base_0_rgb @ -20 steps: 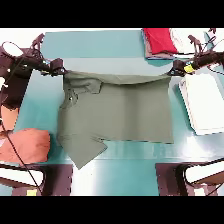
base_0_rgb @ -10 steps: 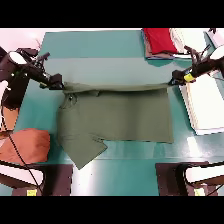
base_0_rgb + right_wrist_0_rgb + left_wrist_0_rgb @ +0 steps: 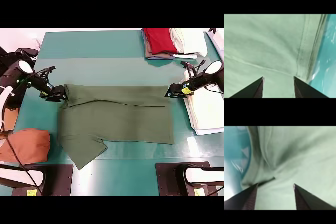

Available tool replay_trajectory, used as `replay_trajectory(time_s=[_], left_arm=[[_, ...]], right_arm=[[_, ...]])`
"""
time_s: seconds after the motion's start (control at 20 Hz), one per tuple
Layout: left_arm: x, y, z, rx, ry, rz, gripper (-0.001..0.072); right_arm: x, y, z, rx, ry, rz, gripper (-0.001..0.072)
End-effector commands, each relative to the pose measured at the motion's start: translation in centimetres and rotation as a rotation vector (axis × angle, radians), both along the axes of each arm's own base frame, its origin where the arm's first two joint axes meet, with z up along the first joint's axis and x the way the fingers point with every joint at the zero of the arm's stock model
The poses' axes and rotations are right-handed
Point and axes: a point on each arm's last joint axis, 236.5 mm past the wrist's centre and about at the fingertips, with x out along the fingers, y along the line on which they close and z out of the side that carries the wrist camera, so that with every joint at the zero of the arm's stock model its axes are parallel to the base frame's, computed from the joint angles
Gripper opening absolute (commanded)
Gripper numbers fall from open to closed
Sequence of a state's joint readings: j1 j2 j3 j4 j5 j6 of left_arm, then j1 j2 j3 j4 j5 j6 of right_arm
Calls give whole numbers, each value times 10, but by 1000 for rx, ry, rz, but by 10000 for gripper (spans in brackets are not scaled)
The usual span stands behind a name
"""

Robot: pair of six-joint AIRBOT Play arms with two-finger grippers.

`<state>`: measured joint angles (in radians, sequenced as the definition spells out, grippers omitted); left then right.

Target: Fold the shirts.

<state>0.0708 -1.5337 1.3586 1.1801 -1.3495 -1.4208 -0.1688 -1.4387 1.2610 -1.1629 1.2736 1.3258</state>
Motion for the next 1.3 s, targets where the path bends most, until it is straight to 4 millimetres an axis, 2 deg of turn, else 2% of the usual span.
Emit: replay_trajectory(time_s=[0.0,0.1,0.3,0.4,0.5,0.65,0.8,1.0,1.15,1.25], left_arm=[[-25,4,36,31,-53,8,523],[-70,10,40,68,-47,40,523],[-167,4,7,64,47,100,523],[-200,1,-14,58,107,138,523],[-221,-3,-32,46,175,148,523],[-234,-3,-53,48,209,162,523],[-234,-6,-67,33,203,211,524],[-210,-28,-65,-84,114,260,524],[-206,-37,-60,-132,104,267,523],[-208,-42,-58,-150,108,252,245]], right_arm=[[-7,6,33,8,-71,2,431],[-17,8,54,-1,-125,2,431],[-32,9,77,-17,-211,-10,431],[-34,10,85,-20,-236,-12,431],[-34,10,87,-20,-243,-12,431],[-36,14,87,-3,-237,-10,431],[-34,18,90,20,-244,-13,430],[-32,20,92,29,-254,-18,430],[-32,20,92,30,-252,-18,430],[-35,21,91,32,-243,-13,431]])
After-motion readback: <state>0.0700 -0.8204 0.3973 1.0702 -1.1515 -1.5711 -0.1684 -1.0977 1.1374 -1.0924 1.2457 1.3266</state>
